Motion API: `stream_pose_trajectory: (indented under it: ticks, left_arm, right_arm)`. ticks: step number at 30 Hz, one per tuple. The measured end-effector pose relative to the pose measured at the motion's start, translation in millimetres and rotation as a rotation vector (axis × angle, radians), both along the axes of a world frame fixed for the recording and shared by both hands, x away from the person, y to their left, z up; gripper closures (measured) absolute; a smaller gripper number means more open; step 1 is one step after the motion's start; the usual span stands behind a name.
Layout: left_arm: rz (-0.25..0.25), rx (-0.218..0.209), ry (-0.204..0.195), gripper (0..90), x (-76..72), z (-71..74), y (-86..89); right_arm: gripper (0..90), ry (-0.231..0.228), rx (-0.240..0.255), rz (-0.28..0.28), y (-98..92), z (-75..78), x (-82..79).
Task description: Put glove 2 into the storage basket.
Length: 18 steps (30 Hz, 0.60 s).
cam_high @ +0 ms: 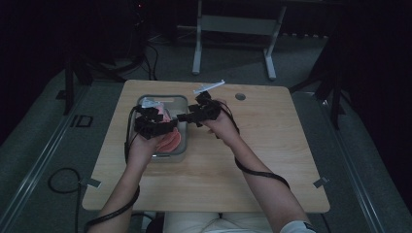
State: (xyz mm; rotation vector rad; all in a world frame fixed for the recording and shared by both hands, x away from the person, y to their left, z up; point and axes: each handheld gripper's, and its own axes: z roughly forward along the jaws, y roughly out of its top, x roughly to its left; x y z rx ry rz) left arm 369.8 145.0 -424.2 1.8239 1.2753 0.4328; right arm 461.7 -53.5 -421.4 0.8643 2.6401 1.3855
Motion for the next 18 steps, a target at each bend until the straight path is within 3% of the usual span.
stream_pose_trajectory:
  ticks: [4,7,10,14,18]
  left_arm:
    - [-0.038,-0.015,-0.011,36.3,-7.0,1.1,-14.5]
    - [-0.062,0.003,-0.022,33.9,-12.3,1.0,-26.1]
    - [-0.113,0.003,-0.029,23.1,-18.0,-1.5,-34.8]
    - [-0.157,0.007,-0.021,16.1,-23.2,-5.7,-47.7]
    - [-0.192,0.013,-0.042,12.1,-27.8,-9.1,-60.4]
  right_arm:
    - [20.8,-0.030,-0.028,0.015,-15.7,-0.2,-4.1]
    - [19.7,-0.038,-0.033,0.011,-28.9,-1.2,-6.3]
    - [19.7,-0.040,-0.026,-0.008,-43.1,-3.5,-7.5]
    - [18.3,-0.045,-0.055,-0.014,-59.0,-8.5,-9.2]
    - [18.0,-0.056,-0.069,-0.021,-72.6,-12.3,-13.9]
